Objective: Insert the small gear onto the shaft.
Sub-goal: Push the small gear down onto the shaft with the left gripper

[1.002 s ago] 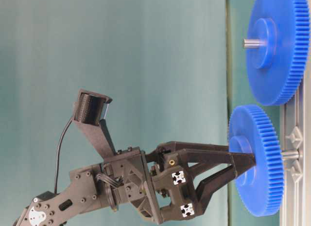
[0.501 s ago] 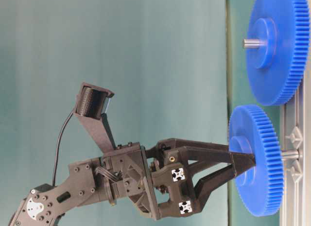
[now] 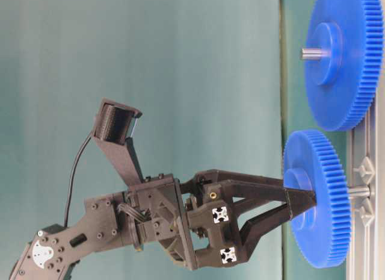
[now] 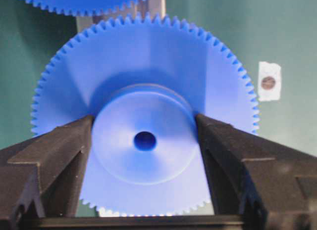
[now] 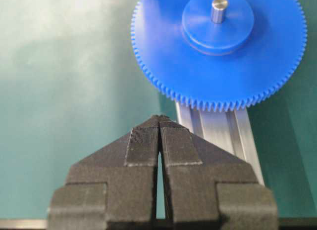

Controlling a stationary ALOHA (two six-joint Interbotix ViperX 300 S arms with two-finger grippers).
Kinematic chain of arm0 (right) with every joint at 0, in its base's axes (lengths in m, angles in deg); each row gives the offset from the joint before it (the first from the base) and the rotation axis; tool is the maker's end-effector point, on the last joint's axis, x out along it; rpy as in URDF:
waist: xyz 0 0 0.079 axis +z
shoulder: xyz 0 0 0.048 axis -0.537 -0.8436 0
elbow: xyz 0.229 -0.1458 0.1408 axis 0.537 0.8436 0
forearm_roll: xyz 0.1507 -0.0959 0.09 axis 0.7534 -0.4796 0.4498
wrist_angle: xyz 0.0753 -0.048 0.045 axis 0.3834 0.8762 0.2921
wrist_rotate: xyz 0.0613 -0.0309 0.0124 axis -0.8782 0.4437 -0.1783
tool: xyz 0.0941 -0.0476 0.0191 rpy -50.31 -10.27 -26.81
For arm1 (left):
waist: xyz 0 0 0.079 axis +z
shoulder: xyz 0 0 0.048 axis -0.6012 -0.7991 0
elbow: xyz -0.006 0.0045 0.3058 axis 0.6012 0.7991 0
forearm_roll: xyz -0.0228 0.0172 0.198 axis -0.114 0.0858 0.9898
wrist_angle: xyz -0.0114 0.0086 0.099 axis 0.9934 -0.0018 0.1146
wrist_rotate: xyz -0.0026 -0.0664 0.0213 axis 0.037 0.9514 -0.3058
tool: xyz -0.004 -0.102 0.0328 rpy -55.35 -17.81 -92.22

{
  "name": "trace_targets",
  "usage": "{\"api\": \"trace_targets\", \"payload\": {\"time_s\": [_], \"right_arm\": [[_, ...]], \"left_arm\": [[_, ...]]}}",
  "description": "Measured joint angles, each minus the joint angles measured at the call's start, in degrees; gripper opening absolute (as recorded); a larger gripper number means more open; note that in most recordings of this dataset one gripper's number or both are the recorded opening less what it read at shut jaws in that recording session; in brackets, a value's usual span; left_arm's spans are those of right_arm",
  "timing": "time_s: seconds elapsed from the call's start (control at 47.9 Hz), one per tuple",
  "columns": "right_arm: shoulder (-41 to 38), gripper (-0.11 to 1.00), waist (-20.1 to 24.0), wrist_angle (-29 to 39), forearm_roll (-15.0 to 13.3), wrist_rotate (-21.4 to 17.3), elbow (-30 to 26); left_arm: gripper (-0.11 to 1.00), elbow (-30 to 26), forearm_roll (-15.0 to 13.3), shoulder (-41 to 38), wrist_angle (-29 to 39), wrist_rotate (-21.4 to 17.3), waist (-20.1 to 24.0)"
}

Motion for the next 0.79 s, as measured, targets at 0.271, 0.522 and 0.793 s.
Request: {"api": "trace_targets", "payload": {"time_s": [0.271,0.522,0.793], "right_arm": [[0.0,0.03,0.0,0.0,0.0,0.0,0.0],[0.09,0.03,0.0,0.09,0.0,0.0,0.0],[0.09,0.03,0.0,0.0,0.0,0.0,0.0]], "left_arm": [[0.79,-1.67,0.18,-0.79,2.29,0.09,0.35],[0.78,-3.69,0.18,-0.88,2.37,-0.09,0.44],[0.78,-3.69,0.18,-0.88,2.37,-0.09,0.44]]}}
